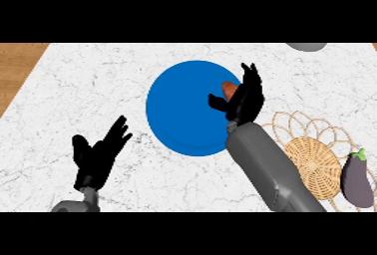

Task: Pick the sweet potato from the placemat and place it in the plate

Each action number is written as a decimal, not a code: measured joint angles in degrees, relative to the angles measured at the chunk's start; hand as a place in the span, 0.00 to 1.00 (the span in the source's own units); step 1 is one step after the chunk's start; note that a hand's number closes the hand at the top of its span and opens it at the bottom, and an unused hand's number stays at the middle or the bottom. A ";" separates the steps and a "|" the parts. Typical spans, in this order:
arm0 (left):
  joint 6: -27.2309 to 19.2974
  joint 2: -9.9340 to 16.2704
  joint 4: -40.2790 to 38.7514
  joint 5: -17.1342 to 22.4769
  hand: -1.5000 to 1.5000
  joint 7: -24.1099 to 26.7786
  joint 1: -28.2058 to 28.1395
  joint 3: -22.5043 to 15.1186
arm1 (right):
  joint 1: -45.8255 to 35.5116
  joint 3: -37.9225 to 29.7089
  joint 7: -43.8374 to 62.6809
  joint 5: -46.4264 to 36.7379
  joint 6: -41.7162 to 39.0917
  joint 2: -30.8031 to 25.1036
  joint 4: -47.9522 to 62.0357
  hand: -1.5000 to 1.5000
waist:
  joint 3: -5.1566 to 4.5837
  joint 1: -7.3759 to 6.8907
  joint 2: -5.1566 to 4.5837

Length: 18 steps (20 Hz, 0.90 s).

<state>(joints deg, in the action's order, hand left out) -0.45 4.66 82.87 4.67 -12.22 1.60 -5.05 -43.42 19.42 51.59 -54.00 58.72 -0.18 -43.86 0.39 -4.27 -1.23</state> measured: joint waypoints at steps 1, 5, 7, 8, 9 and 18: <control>-0.09 -0.06 0.25 -0.01 0.50 -0.07 -0.10 -0.02 | -0.27 0.12 -1.64 1.27 1.65 -0.03 0.10 0.00 | -0.01 -0.02 0.03; -0.63 -0.23 0.43 0.08 0.50 -0.91 -0.35 0.31 | 0.64 0.54 -7.45 6.06 7.76 -0.13 -2.24 0.00 | -0.02 0.71 0.30; -0.49 0.19 0.49 0.28 0.50 -0.65 -0.76 0.86 | 1.36 0.95 -9.48 8.85 9.93 -0.14 -3.86 0.00 | -0.06 1.26 0.51; -0.74 0.06 0.24 0.16 0.50 -0.68 -0.66 0.94 | 1.61 0.86 -10.38 10.31 10.88 -0.15 -4.37 0.00 | -0.03 1.48 0.57; -0.40 0.62 -0.10 0.55 0.50 -1.15 -0.13 1.62 | 2.52 1.80 -10.96 11.86 11.64 -0.15 -5.87 0.00 | -0.04 1.78 0.67; -0.91 0.51 0.48 0.65 0.50 -0.74 -1.87 2.65 | 17.96 11.34 -21.33 25.22 13.28 -1.23 -26.13 0.00 | -0.10 3.79 1.28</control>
<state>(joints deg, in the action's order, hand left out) -1.36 5.17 83.35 5.32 -12.96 -0.27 -2.41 -25.46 30.76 30.26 -28.77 72.00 -1.41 -69.99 0.29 -0.48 0.05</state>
